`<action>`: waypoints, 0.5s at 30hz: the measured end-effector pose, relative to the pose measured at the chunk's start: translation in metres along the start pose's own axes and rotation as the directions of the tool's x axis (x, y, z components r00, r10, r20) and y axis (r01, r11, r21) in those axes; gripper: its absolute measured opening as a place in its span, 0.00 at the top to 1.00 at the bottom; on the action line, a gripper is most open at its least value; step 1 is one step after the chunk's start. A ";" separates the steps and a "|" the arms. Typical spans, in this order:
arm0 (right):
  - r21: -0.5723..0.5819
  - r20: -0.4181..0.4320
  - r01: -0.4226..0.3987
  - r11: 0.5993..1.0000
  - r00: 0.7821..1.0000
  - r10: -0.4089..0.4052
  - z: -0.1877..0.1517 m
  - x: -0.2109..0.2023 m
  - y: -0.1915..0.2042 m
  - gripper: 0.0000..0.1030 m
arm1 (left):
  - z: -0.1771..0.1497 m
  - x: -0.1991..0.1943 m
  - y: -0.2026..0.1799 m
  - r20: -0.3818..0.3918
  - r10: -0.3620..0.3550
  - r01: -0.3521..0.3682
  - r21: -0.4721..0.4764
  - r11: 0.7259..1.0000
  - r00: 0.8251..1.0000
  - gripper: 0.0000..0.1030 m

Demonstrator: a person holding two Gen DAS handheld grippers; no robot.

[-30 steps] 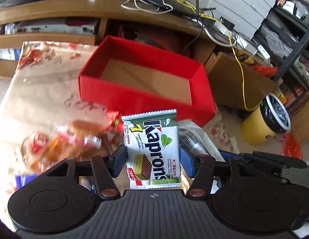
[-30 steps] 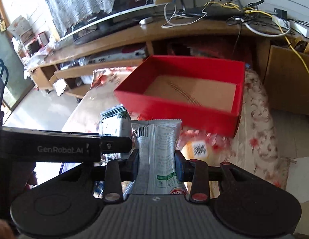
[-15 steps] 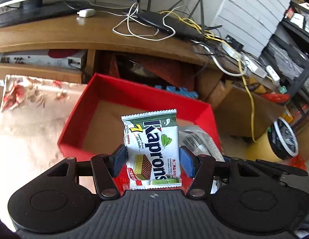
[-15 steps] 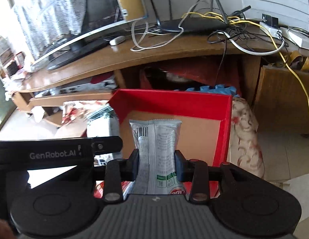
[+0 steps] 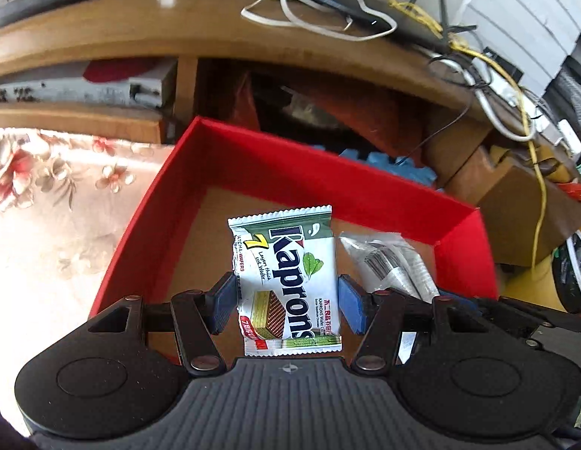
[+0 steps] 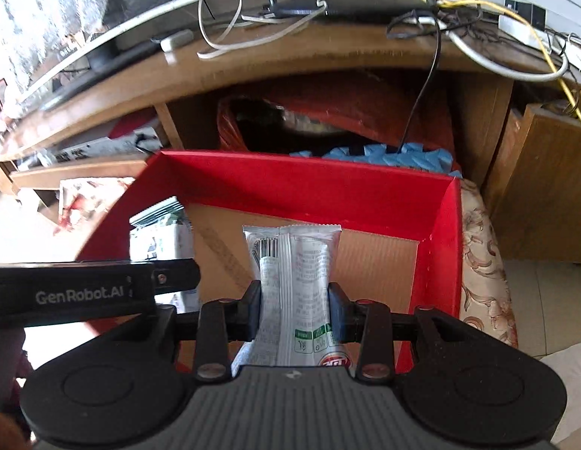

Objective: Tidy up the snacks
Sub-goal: 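Carry both packets into the red box and open both tools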

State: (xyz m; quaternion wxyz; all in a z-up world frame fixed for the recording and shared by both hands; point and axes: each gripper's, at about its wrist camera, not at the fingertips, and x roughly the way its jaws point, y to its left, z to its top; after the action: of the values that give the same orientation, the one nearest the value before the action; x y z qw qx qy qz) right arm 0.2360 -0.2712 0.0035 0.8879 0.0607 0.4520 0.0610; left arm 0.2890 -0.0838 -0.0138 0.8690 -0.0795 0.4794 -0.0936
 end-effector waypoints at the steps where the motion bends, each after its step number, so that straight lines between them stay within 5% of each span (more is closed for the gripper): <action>1: -0.005 -0.004 0.000 1.000 1.000 0.000 -0.001 0.003 0.001 0.67 | -0.001 0.002 0.002 -0.007 0.005 -0.005 0.000 1.000 1.000 0.37; 15: -0.028 -0.004 0.030 0.999 1.000 -0.030 -0.003 -0.004 0.006 0.61 | -0.005 -0.004 0.006 -0.018 0.014 -0.014 -0.012 1.000 1.000 0.22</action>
State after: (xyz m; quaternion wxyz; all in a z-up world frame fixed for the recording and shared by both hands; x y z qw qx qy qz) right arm 0.2309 -0.2659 0.0058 0.8885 0.0415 0.4538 0.0541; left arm 0.2826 -0.0777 -0.0146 0.8648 -0.0804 0.4883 -0.0854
